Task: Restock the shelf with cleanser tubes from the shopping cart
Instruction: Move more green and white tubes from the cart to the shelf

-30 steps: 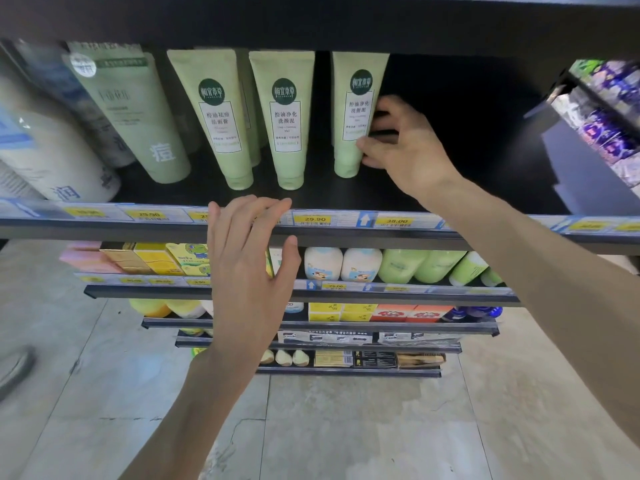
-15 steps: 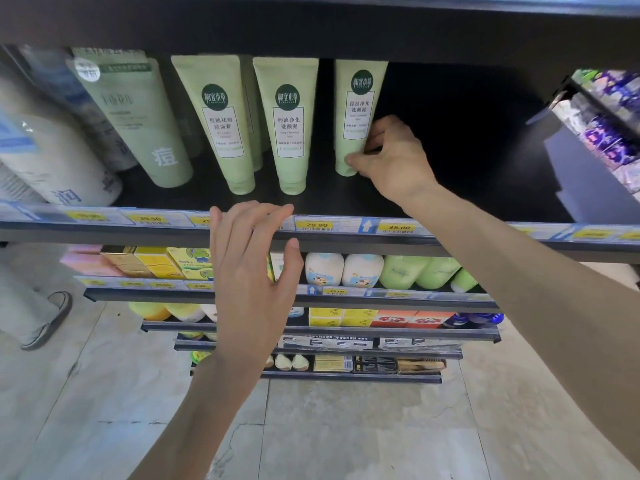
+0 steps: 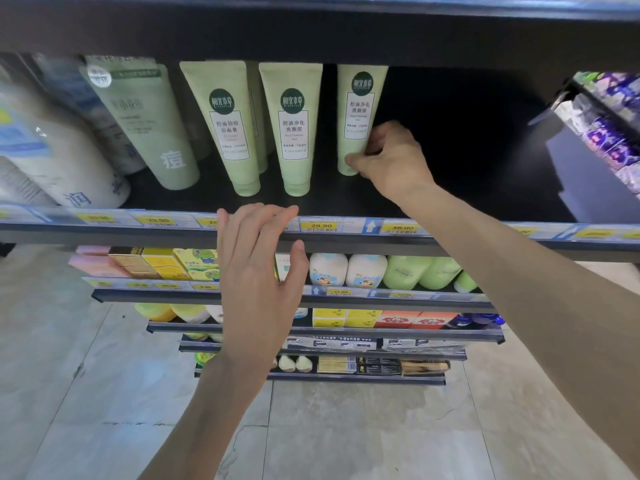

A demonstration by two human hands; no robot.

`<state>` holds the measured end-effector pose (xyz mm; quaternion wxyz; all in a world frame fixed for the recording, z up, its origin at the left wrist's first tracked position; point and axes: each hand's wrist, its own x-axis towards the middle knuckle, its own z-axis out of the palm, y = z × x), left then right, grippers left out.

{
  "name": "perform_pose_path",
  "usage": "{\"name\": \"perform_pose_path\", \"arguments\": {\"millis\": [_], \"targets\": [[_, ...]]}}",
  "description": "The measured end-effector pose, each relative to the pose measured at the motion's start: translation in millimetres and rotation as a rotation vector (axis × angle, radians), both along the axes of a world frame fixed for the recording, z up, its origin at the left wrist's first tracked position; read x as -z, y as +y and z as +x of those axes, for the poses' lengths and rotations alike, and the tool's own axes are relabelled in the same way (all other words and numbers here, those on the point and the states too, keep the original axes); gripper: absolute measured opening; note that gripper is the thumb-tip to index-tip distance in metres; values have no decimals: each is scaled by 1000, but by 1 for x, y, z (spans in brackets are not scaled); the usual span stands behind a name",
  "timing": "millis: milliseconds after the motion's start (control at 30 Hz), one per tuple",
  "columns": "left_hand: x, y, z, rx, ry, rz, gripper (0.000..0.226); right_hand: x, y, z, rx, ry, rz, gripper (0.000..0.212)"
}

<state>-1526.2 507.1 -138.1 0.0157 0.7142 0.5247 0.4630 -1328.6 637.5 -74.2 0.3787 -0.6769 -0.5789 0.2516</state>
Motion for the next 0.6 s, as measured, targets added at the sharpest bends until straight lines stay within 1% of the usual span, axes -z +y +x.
{"name": "perform_pose_path", "arguments": {"millis": [133,200,300,433,500,600], "targets": [[-3,-2,-3,2,48,-15,33,-7,-11,5,-44,-52,-66,69],[-7,-3,-5,-2,88,-36,35,-11,-23,10,-83,-68,-83,77],[-15,-6,-7,-4,143,-92,39,-20,-51,19,-127,-140,-87,77],[-33,-14,-9,-21,271,-247,51,-36,-100,27,-141,-237,-78,79],[-46,-24,-9,-13,354,-320,57,-45,-126,30,-150,-320,-77,83],[-66,-48,-5,19,468,-371,60,-54,-164,34,-184,-500,-83,90]]}}
